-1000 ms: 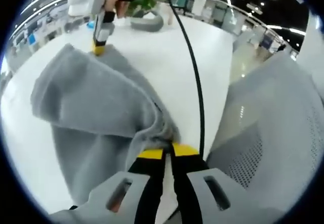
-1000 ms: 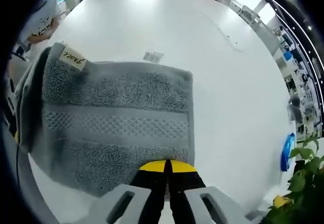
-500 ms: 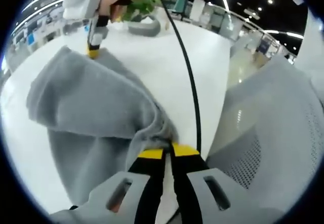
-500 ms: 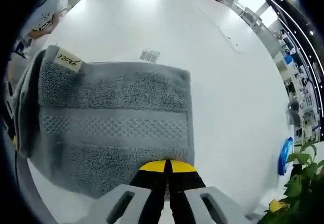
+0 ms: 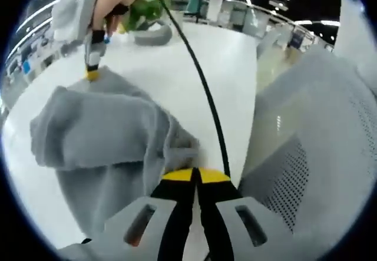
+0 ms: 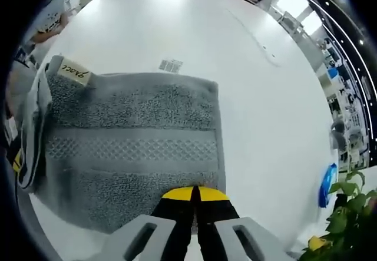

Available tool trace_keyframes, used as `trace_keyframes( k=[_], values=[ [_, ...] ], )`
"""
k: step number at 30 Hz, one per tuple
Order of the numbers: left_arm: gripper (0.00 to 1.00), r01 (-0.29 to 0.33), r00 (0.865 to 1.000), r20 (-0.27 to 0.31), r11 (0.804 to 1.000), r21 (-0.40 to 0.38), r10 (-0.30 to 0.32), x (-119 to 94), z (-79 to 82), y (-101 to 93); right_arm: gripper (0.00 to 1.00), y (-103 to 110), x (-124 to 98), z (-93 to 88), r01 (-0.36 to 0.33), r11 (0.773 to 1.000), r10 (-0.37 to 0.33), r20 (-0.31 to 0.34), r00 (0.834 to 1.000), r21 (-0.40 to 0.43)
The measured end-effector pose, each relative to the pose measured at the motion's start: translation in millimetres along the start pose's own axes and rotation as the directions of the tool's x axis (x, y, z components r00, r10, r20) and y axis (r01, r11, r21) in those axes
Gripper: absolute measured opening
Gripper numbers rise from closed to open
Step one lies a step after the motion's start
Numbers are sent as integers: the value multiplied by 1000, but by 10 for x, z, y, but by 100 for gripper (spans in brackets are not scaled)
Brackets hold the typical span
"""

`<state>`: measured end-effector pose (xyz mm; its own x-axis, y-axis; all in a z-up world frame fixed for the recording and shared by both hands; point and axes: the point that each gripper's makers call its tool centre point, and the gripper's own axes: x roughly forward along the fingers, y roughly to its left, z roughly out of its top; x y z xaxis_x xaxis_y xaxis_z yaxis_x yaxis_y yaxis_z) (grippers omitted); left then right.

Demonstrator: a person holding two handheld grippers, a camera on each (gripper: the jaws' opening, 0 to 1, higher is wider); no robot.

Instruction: Open the folded towel by lifting each exposed corner and separating the folded layers until the towel lies flat within the target outline without major curled edges

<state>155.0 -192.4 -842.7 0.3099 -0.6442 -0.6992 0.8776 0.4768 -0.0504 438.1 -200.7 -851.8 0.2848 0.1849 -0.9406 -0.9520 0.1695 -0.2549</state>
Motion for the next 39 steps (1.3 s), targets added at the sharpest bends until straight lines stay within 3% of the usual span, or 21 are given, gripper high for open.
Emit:
trace_keyframes(
  k=[3,9,13,17,20,22,24,26,28,29,30,31,33,34,35,36,39],
  values=[
    [2,6,1000,-14,998,-68,-7,1,-4,24,0,7,-1,-2,12,1000,-12,4,1000,-6],
    [2,12,1000,-17,996,-88,-13,15,-7,33,0,16,-7,-4,30,999,-30,17,999,-13],
    [3,35,999,-22,991,-131,-39,-22,22,-3,0,-19,-33,0,114,988,-128,144,981,104],
    [4,47,997,76,981,-190,-33,-122,215,56,2,-43,-139,-71,156,962,-204,205,957,225],
    [5,62,983,181,957,-283,-11,-240,390,174,5,60,-366,-86,98,932,-210,301,930,349],
    [6,53,977,214,944,-325,19,-303,445,266,5,99,-448,-100,69,916,-211,330,920,394],
    [6,35,963,261,927,-375,69,-393,512,413,5,263,-611,-31,-42,889,-182,434,882,457],
    [6,1,953,277,912,-410,124,-461,524,539,5,387,-701,-1,-121,859,-161,489,857,497],
    [6,-30,941,290,895,-445,176,-557,507,675,5,528,-795,45,-222,810,-144,552,821,543],
    [6,-61,934,283,876,-478,220,-612,464,775,5,611,-863,99,-295,770,-137,599,789,565],
    [6,-69,932,281,873,-484,229,-629,447,801,5,638,-885,115,-319,757,-134,614,778,570],
    [6,-97,929,265,862,-497,258,-688,356,890,5,743,-954,175,-409,701,-125,665,736,584],
    [7,-153,934,208,851,-503,291,-736,211,993,5,898,-1031,262,-504,656,-98,725,682,562],
    [7,-186,931,187,849,-494,313,-768,144,1069,5,947,-1046,282,-520,652,-93,740,666,551],
    [7,-210,927,171,840,-500,333,-795,94,1126,5,1004,-1053,299,-533,651,-87,750,656,541],
    [7,-240,918,145,809,-537,369,-829,21,1214,5,1078,-1026,285,-534,647,-79,745,662,544],
    [7,-277,914,98,781,-559,395,-866,-114,1300,7,1259,-970,279,-541,650,-49,740,671,533]
  ],
)
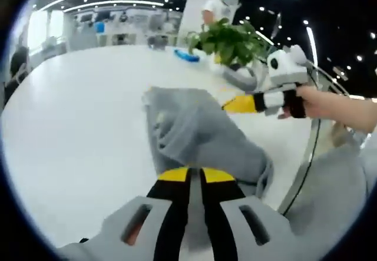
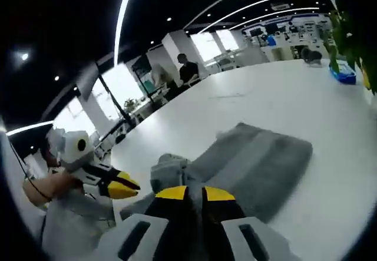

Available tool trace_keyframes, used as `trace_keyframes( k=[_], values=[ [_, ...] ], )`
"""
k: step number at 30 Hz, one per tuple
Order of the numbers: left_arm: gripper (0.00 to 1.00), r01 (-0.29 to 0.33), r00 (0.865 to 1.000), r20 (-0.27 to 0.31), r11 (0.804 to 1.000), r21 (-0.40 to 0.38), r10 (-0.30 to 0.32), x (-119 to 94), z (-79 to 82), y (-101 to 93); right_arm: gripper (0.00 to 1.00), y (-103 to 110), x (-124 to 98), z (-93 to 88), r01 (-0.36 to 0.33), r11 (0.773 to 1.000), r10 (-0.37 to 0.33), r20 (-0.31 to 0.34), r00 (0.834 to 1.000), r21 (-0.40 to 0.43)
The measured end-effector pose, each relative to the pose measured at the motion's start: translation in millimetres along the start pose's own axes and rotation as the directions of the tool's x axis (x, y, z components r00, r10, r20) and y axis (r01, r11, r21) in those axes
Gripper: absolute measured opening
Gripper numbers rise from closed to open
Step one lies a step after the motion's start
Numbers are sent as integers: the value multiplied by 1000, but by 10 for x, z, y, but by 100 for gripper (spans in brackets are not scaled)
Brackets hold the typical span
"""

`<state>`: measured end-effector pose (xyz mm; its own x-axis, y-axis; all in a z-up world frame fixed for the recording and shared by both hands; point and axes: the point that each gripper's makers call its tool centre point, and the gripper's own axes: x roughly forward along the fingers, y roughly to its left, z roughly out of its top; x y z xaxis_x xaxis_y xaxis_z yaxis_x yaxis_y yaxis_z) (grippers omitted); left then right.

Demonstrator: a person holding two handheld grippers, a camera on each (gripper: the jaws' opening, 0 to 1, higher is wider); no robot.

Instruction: Open the folded towel by lifting each exposed corner and separating the folded layers until the towel lies flat within the target outline without major curled edges

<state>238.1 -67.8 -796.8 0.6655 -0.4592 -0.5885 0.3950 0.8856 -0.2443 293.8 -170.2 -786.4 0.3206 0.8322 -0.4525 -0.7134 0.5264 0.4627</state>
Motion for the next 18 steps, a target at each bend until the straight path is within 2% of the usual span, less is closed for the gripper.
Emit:
trace_keyframes(
  k=[3,5,7,10,12,18],
  values=[
    [7,-68,995,-65,997,34,70,-9,-134,139,8,78,7,-110,-21,999,22,-5,1000,27],
    [7,-71,994,-83,996,51,75,15,-183,138,8,148,14,-135,-44,998,44,7,999,48],
    [7,-73,991,-108,995,67,79,23,-239,138,9,162,25,-204,-37,999,38,-25,999,38],
    [7,-68,989,-124,996,65,75,28,-267,129,11,148,47,-283,-31,999,32,-62,998,22],
    [7,-87,986,-134,992,95,100,25,-284,158,7,98,58,-361,-8,1000,9,-93,996,6],
    [6,-100,982,-152,991,92,113,21,-326,204,1,146,72,-345,-27,1000,27,-81,996,-3]
  ],
)
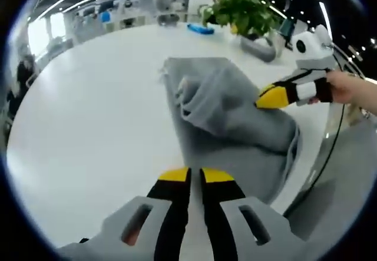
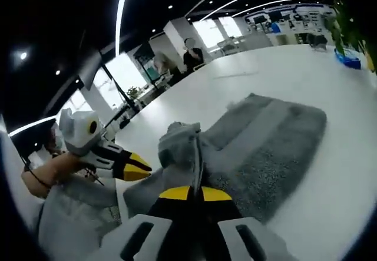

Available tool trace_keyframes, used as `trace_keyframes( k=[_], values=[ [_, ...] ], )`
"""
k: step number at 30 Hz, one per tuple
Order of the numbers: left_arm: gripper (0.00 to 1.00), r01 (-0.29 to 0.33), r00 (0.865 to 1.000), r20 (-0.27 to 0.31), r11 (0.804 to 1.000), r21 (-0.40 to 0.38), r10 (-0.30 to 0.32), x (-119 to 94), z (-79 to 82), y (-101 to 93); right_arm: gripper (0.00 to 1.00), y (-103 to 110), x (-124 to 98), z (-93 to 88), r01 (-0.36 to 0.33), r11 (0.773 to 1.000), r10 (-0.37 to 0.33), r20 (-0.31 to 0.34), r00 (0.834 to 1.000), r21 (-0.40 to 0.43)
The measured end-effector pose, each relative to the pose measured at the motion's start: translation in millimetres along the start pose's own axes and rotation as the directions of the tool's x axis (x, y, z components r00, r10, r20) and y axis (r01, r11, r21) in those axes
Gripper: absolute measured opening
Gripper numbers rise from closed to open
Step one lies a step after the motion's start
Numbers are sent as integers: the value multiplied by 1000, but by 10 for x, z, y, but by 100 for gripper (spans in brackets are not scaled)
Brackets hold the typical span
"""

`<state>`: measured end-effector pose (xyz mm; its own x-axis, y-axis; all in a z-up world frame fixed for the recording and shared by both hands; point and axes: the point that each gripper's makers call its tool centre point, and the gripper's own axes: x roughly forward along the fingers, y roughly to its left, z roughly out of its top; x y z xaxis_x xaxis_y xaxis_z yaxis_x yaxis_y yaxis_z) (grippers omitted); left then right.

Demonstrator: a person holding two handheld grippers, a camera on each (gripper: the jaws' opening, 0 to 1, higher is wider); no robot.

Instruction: Open the folded towel by lifting each exposed corner and separating the folded layers until the towel lies flat within the target outline without major curled edges

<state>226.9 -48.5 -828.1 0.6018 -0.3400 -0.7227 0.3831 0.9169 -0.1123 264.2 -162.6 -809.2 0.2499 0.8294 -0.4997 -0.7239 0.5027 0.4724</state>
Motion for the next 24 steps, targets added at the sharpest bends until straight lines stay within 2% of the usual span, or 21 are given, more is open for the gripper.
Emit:
trace_keyframes(
  k=[13,20,24],
  values=[
    [5,-14,998,52,996,-94,19,-65,93,103,0,356,-98,169,-44,991,49,35,998,-129],
    [5,-38,996,75,984,-176,52,-103,125,225,0,581,-150,140,-74,977,82,28,996,-200],
    [5,-50,993,94,980,-192,69,-124,161,261,0,663,-172,124,-90,969,96,17,995,-231]
  ],
)
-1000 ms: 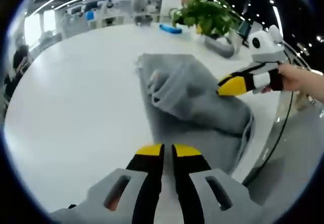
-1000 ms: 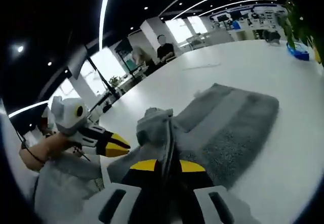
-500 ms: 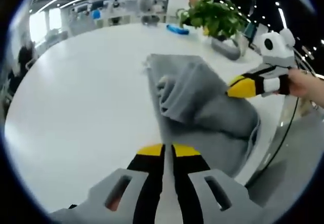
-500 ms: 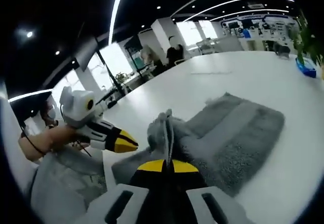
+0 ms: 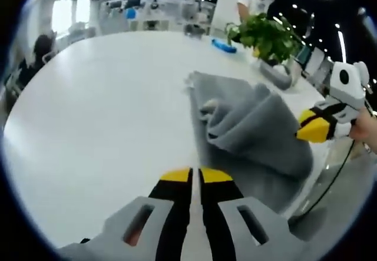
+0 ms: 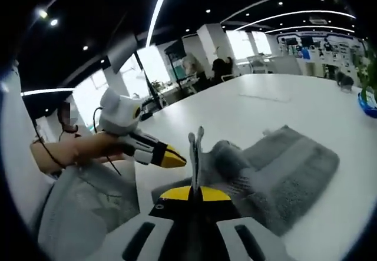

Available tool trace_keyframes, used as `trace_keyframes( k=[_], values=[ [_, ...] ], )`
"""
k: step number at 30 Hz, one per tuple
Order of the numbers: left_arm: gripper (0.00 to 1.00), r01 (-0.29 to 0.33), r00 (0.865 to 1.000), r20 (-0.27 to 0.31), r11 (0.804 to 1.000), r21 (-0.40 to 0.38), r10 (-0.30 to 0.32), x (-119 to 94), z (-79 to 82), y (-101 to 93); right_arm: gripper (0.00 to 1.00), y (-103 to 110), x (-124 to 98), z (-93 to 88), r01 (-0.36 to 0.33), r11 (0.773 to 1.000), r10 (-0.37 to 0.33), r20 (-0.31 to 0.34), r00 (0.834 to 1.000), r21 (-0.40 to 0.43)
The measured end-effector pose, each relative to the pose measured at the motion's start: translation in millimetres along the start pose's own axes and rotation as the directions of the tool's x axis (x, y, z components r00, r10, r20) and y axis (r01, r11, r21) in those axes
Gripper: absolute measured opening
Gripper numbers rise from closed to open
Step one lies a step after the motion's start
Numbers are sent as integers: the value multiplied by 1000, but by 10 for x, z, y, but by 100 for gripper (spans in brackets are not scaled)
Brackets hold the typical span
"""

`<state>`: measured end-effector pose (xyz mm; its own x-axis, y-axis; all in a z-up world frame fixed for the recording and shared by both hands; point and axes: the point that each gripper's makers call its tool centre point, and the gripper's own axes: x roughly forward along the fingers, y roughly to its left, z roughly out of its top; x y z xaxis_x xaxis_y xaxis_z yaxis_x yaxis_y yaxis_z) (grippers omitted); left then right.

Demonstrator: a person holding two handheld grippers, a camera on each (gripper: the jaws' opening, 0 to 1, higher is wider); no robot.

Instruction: Open the folded towel by lifting each exposed corner and separating the folded layers until the towel lies flat within the target outline without major curled edges

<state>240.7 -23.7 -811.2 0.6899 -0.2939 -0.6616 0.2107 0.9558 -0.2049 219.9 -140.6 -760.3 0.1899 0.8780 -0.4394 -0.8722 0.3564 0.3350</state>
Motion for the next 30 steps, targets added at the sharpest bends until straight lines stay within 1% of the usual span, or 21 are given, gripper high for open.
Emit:
trace_keyframes(
  k=[1,4,5,6,7,11,12,14,15,18,19,21,23,25,30],
  values=[
    [5,-2,1000,3,1000,-3,2,2,4,5,0,23,-1,-2,-6,1000,6,-2,1000,-8],
    [4,-12,1000,6,1000,1,12,0,12,25,0,112,-4,-37,-25,997,23,-31,999,-73],
    [4,-13,1000,4,1000,0,13,-1,10,24,0,156,-5,-52,-34,994,29,-47,998,-108],
    [4,-14,1000,3,1000,-1,14,-1,10,24,0,175,-6,-57,-37,993,32,-52,998,-116],
    [4,-15,1000,6,1000,-3,15,-3,14,26,0,228,-6,-79,-50,989,40,-70,997,-141],
    [4,-15,1000,15,1000,-14,15,-9,26,37,0,385,0,-205,-95,960,54,-160,986,-262],
    [4,-16,1000,14,1000,-14,16,-9,26,38,0,395,2,-219,-99,956,54,-169,984,-275],
    [4,-15,1000,10,1000,-14,15,-6,17,34,0,448,22,-294,-119,937,49,-212,976,-329],
    [4,-13,1000,10,1000,-12,13,-4,16,28,0,500,43,-345,-140,926,56,-238,970,-352],
    [4,-10,1000,7,1000,-6,10,-1,11,13,0,539,99,-451,-157,927,65,-264,962,-342],
    [4,-10,1000,6,1000,-5,10,-3,9,11,0,534,137,-539,-163,927,64,-286,956,-337],
    [4,-10,1000,7,1000,-6,10,-4,9,11,0,549,171,-587,-170,933,74,-295,953,-317],
    [4,-9,1000,6,1000,-10,9,-4,6,11,0,561,182,-589,-172,936,78,-293,953,-308],
    [4,-7,1000,2,1000,-7,7,-2,0,8,0,556,218,-649,-175,940,79,-312,947,-293],
    [4,0,1000,-6,1000,3,0,5,-15,-16,0,569,246,-738,-194,930,76,-352,933,-313]
  ],
)
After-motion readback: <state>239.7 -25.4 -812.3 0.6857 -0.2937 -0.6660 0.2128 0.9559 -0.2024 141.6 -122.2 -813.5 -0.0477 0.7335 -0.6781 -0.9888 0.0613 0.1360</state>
